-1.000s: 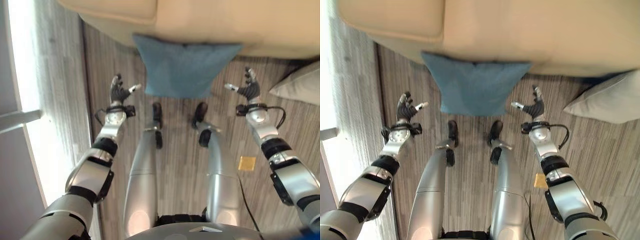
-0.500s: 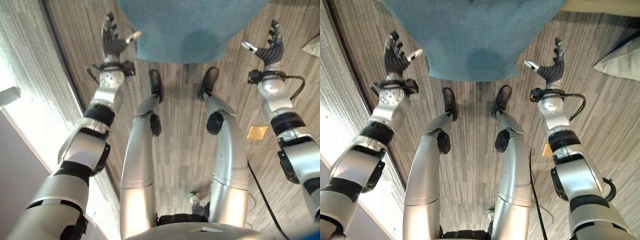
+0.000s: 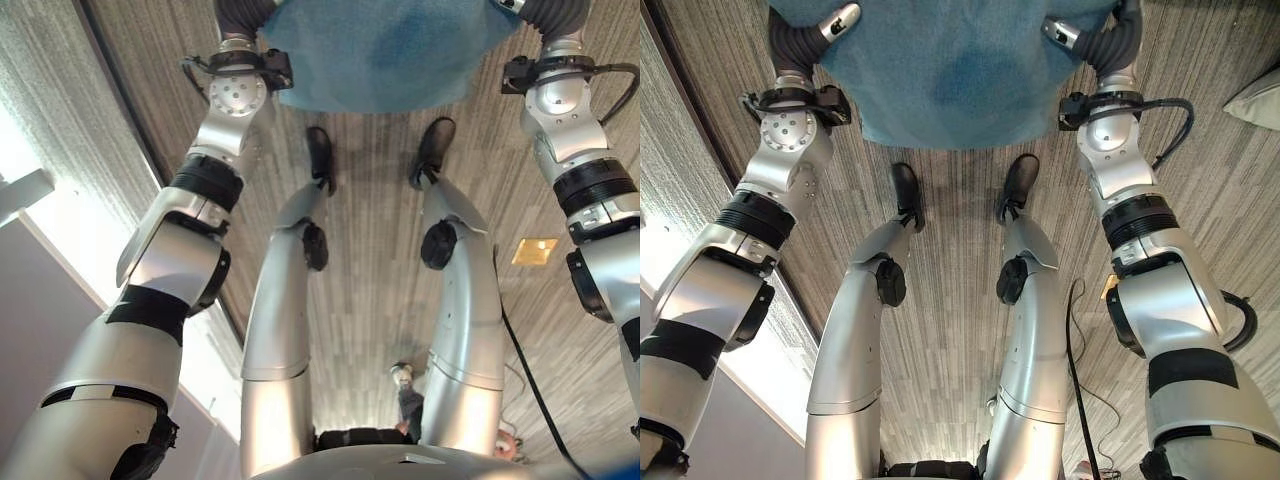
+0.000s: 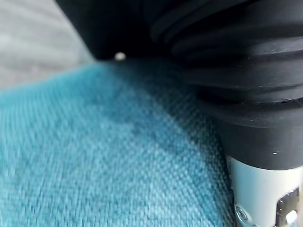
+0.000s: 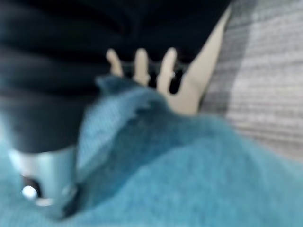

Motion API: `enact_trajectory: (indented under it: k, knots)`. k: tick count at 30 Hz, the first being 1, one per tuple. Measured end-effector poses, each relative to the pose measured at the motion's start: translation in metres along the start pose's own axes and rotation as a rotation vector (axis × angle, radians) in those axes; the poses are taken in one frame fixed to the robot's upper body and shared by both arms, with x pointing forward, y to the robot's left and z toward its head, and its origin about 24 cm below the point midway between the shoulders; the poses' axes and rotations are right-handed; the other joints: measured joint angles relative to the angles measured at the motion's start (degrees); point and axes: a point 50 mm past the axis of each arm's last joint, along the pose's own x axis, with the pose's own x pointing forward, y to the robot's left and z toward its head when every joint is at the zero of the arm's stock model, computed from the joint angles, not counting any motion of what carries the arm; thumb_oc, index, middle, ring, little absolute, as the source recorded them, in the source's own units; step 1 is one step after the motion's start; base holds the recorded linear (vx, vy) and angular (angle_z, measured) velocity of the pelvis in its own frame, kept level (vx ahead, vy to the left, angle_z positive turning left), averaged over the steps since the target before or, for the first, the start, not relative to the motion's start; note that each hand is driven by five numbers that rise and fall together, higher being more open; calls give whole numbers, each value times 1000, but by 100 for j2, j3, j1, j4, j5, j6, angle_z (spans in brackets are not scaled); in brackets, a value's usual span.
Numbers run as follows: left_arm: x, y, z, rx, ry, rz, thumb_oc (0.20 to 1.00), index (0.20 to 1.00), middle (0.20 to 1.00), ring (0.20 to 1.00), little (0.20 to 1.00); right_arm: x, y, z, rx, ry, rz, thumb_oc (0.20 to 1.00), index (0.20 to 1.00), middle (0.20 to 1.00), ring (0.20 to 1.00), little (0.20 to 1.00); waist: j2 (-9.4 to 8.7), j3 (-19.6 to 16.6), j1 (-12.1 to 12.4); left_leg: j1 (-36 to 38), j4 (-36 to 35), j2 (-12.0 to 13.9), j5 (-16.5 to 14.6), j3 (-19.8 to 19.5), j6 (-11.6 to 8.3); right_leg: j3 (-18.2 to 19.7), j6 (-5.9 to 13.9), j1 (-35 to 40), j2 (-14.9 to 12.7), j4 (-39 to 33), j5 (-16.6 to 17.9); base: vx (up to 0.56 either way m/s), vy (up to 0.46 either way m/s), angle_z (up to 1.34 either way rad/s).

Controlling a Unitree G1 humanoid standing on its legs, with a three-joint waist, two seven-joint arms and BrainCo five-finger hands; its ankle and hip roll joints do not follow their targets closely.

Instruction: Pick up all the scattered cushions and arrange them neatly on the sofa.

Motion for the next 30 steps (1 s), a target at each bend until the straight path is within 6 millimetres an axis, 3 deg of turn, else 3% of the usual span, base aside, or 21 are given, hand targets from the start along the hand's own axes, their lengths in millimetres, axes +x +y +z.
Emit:
enact_trajectory:
  k: [1,3,6,9,10,11,16,18,20,24,26,30]
  knots:
    - [0,1,-1,1,4,7,216,216,216,216,216,-1,7,1,27,5,11,241,241,241,241,241,14,-7,2,0,5,10,0,0,0,0,-3,-1,11,5,1,0,0,0]
    - [-2,-1,-7,-3,26,20,200,200,200,200,200,-6,28,3,70,13,51,200,200,200,200,200,100,-53,29,7,6,20,12,-4,-17,-1,-24,-2,26,11,15,0,0,0]
    - [-4,4,-11,-18,41,41,200,200,200,200,200,-7,32,7,82,2,62,200,200,200,200,200,126,-67,42,57,-23,22,66,-4,-29,-4,-45,39,28,3,43,-4,-27,2]
    - [-18,12,-24,-27,57,32,200,200,200,200,200,-19,31,-2,80,2,106,200,200,200,200,200,126,-66,35,318,-162,23,126,-7,-31,-45,-50,307,34,-118,85,-25,-44,2]
    - [-52,22,-56,-51,129,21,200,200,200,200,200,-48,27,-31,78,55,155,200,200,200,200,200,116,-454,-4,649,-476,8,208,-24,-45,-116,26,671,49,-424,103,-47,-34,2]
    - [-61,22,-58,-61,126,6,200,200,200,200,200,-54,24,-33,81,44,160,200,200,200,200,200,127,-630,-8,633,-525,-6,216,-27,-50,-116,49,656,52,-457,110,-52,-24,2]
    - [-106,31,-81,-89,170,-23,200,200,200,200,200,-96,13,-52,115,60,196,200,200,200,200,200,115,-598,-16,1513,-696,-17,208,-62,-67,-171,55,1552,60,-595,103,-21,-59,1]
    - [-133,37,-94,-93,212,-39,200,200,200,200,200,-128,13,-64,132,96,232,200,200,200,200,200,110,-618,-56,2136,-851,-18,165,-178,-135,-252,103,2240,99,-793,14,-21,-51,1]
    - [-151,42,-93,-92,207,-57,200,200,200,200,200,-149,8,-67,172,107,216,200,200,200,200,200,41,-758,-44,2500,-1041,-15,154,-179,-206,-264,125,2571,134,-927,-7,-8,-61,-4]
    - [-200,51,-116,-122,340,-53,200,200,200,200,200,-202,6,-87,220,235,223,200,200,200,200,200,45,-924,-59,3856,-1712,-15,215,-225,-282,-420,134,3907,218,-1443,-27,26,-52,-1]
    - [-229,54,-127,-136,421,-64,200,200,200,200,200,-232,0,-98,184,309,276,200,200,200,200,200,54,-1009,-67,4976,-2316,-20,371,-279,-334,-591,105,5017,292,-1932,20,131,-44,10]
    - [-261,65,-138,-109,522,-113,200,200,200,200,200,-267,-7,-111,150,414,346,200,200,200,200,200,70,-1402,-113,6362,-3147,-5,484,-324,-424,-740,138,6338,443,-2596,16,133,-8,-1]
